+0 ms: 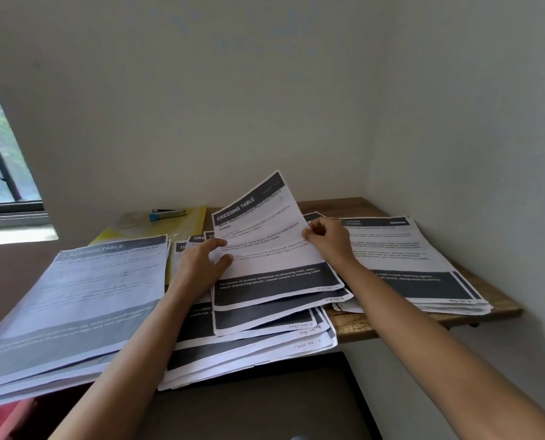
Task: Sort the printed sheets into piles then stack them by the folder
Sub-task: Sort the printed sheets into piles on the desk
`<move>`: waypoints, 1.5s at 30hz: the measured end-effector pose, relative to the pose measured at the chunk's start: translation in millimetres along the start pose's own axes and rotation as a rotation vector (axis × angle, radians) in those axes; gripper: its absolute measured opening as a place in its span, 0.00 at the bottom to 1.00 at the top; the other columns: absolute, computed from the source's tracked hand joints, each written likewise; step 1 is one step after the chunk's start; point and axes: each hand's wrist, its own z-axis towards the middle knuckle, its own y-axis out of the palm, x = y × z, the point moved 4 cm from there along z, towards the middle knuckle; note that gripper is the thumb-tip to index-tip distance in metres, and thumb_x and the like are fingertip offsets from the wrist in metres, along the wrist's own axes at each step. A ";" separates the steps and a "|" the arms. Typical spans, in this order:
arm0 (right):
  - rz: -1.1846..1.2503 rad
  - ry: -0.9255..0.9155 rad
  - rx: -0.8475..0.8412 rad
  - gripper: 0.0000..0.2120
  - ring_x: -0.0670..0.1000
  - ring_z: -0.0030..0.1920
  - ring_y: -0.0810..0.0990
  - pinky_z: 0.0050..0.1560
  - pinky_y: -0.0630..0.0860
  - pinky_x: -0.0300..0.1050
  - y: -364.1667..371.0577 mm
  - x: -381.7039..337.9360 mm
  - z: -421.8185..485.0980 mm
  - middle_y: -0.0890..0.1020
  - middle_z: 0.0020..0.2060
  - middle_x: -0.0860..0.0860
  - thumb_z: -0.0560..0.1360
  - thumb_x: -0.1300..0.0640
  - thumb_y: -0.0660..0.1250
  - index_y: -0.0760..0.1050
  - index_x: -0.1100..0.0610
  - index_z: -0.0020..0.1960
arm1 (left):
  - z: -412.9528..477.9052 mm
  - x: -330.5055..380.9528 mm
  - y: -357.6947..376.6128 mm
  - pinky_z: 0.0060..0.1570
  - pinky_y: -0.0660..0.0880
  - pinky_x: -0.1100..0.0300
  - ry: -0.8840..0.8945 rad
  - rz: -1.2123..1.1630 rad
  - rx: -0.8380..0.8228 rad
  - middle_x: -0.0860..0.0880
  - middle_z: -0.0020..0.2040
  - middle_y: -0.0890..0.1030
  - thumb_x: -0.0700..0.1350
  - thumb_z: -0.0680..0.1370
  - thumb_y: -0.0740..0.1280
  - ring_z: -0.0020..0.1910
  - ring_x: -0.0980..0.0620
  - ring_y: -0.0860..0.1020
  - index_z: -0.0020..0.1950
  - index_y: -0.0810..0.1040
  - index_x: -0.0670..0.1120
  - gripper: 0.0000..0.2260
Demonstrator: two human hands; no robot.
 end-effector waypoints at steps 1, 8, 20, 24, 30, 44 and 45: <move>0.002 -0.003 -0.001 0.07 0.49 0.42 0.79 0.37 0.72 0.33 -0.4 -0.6 -0.3 0.81 0.43 0.52 0.75 0.56 0.69 0.78 0.60 0.49 | 0.8 -1.4 0.1 0.52 0.68 0.60 -0.001 0.005 -0.001 0.45 0.66 0.76 0.50 0.78 0.67 0.61 0.46 0.75 0.67 0.74 0.50 0.18; 0.043 -0.029 0.095 0.03 0.42 0.36 0.74 0.30 0.67 0.24 -14.9 -6.8 -1.5 0.78 0.41 0.50 0.76 0.59 0.67 0.73 0.58 0.46 | 3.0 -1.4 3.0 0.57 0.70 0.52 0.010 0.040 0.015 0.45 0.65 0.77 0.52 0.78 0.67 0.62 0.43 0.75 0.66 0.76 0.51 0.17; 0.148 0.080 0.212 0.05 0.52 0.44 0.80 0.43 0.76 0.41 -49.2 -5.8 0.1 0.82 0.44 0.55 0.75 0.60 0.68 0.76 0.62 0.47 | 5.0 -0.1 4.4 0.55 0.71 0.50 0.079 0.038 0.090 0.44 0.61 0.80 0.52 0.79 0.64 0.59 0.40 0.77 0.63 0.79 0.48 0.15; 0.133 0.079 0.223 0.05 0.53 0.46 0.81 0.47 0.78 0.45 -62.1 -9.9 -0.5 0.82 0.46 0.55 0.75 0.59 0.68 0.76 0.60 0.47 | 4.5 4.8 1.1 0.51 0.73 0.50 0.111 -0.028 0.153 0.44 0.59 0.81 0.51 0.80 0.64 0.56 0.42 0.78 0.62 0.79 0.47 0.14; 0.111 0.072 0.205 0.05 0.52 0.48 0.80 0.47 0.75 0.42 -71.5 -15.0 -8.8 0.82 0.47 0.53 0.76 0.57 0.67 0.75 0.58 0.49 | 0.0 13.6 -13.2 0.47 0.70 0.59 0.081 -0.122 0.205 0.46 0.52 0.83 0.48 0.80 0.64 0.51 0.48 0.79 0.58 0.80 0.46 0.11; 0.143 0.018 0.123 0.04 0.52 0.43 0.79 0.43 0.74 0.42 -21.4 -59.2 -28.1 0.81 0.43 0.55 0.75 0.60 0.69 0.75 0.59 0.46 | -63.5 1.6 -48.2 0.48 0.66 0.63 0.070 -0.082 -0.045 0.46 0.64 0.78 0.50 0.83 0.56 0.56 0.51 0.76 0.69 0.71 0.45 0.17; 0.154 0.022 0.119 0.03 0.52 0.43 0.79 0.42 0.74 0.40 -17.0 -61.9 -29.6 0.81 0.43 0.55 0.75 0.61 0.69 0.75 0.59 0.46 | -67.1 -2.6 -51.2 0.47 0.66 0.62 0.058 -0.093 -0.042 0.47 0.62 0.79 0.51 0.83 0.56 0.53 0.53 0.76 0.69 0.71 0.46 0.17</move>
